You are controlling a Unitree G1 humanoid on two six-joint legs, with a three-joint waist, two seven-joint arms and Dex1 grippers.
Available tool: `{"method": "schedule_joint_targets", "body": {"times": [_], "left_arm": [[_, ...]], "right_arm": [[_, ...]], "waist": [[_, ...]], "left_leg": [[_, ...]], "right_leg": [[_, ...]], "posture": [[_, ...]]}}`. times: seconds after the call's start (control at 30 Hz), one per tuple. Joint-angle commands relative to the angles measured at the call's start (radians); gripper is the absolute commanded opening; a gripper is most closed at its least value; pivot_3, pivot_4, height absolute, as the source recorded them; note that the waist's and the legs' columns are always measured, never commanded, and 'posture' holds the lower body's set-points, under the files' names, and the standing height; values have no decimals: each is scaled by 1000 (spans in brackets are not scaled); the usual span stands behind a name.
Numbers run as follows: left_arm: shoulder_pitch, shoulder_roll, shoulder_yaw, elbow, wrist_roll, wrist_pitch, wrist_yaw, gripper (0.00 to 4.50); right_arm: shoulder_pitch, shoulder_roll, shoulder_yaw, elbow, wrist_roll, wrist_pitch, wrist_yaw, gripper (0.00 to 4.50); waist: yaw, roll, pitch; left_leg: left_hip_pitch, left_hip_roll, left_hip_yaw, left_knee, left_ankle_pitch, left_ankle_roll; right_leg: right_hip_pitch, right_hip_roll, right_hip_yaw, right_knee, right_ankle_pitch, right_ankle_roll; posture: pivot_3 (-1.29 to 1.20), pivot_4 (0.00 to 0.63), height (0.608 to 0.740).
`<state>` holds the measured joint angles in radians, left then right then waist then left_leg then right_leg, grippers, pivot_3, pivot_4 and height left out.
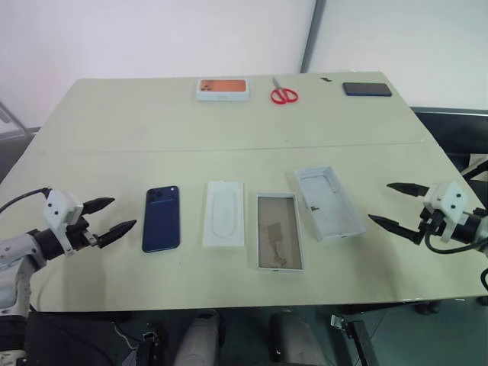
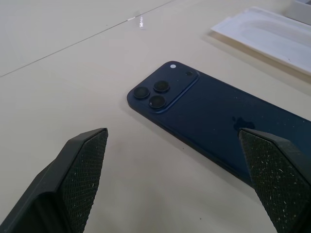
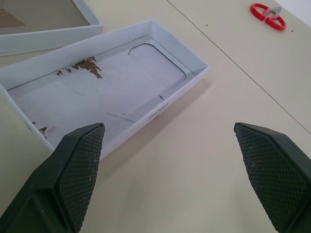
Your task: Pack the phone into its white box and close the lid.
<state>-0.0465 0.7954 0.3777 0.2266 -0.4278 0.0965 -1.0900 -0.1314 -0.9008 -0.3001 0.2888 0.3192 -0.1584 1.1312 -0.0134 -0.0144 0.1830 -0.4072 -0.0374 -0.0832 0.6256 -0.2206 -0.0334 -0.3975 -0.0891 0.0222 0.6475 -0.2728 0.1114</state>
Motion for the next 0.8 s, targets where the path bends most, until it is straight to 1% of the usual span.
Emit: {"method": "schedule_joint_targets", "body": {"times": [0.03, 0.1, 0.17, 0.23, 0.3, 0.4, 0.47, 0.63, 0.73, 0.8], "left_arm": [[-15, 8, -3, -41, -20, 70, 25, 4500], [-25, 11, -33, -80, -13, 150, 57, 4500], [-46, 6, -49, -133, -44, 271, 91, 4500], [-81, -26, -60, -190, -75, 324, 127, 4500], [-124, -52, -84, -240, -111, 423, 163, 4500], [-165, -85, -95, -280, -138, 488, 203, 4500], [-186, -105, -139, -314, -145, 548, 227, 4500], [-225, -145, -219, -349, -167, 710, 291, 4500], [-235, -160, -235, -376, -191, 781, 312, 4500], [-261, -204, -208, -377, -270, 891, 349, 4500]], "right_arm": [[-24, 5, -1, -26, 6, -4, -11, 4464], [-34, 8, 15, -47, 11, 10, -10, 4464], [-45, 12, 28, -80, 33, 49, 0, 4464], [-72, 26, 53, -118, 19, 55, -18, 4464], [-103, 39, 85, -159, 12, 81, -31, 4464], [-131, 51, 118, -189, -11, 77, -42, 4464], [-158, 67, 167, -245, -23, 85, -41, 4464], [-202, 98, 247, -339, -28, 108, -27, 4464], [-212, 111, 276, -365, -28, 121, -29, 4464], [-229, 128, 297, -356, -36, 118, -35, 4464]], "waist": [[0, 0, 0], [0, 0, 0], [0, 0, 0], [0, 0, 0], [0, 0, 0], [0, 0, 0], [-1, 0, 0], [-3, 0, 0], [-1, -1, 1], [3, -1, 1]], "left_leg": [[0, 0, 0, 0, 0, 0], [0, 0, 0, 0, 0, 0], [0, 0, 0, 0, 0, 0], [0, 0, 0, 0, 0, 0], [0, 0, 0, 1, 0, 0], [0, 0, -1, 1, 0, 0], [0, 0, -1, 1, 0, 0], [0, 0, -1, 1, 0, 0], [0, 0, -1, 1, 0, 0], [0, 0, -1, 1, 0, 0]], "right_leg": [[0, 0, 0, 0, 0, 0], [0, 0, 0, 0, 0, 0], [0, 0, 0, 0, 0, 1], [0, 0, 0, 0, 0, 1], [0, 0, 0, 0, 1, 1], [0, 1, 0, 1, 1, 1], [0, 1, 0, 1, 1, 1], [0, 1, 0, 1, 1, 1], [0, 1, 0, 1, 1, 1], [0, 1, 0, 1, 1, 1]], "posture": [[0, 150, 740], [0, 150, 740], [0, 150, 740], [0, 150, 740], [0, 150, 740], [0, 150, 740], [0, 150, 740], [0, 150, 740], [0, 150, 740], [0, 150, 740]]}}
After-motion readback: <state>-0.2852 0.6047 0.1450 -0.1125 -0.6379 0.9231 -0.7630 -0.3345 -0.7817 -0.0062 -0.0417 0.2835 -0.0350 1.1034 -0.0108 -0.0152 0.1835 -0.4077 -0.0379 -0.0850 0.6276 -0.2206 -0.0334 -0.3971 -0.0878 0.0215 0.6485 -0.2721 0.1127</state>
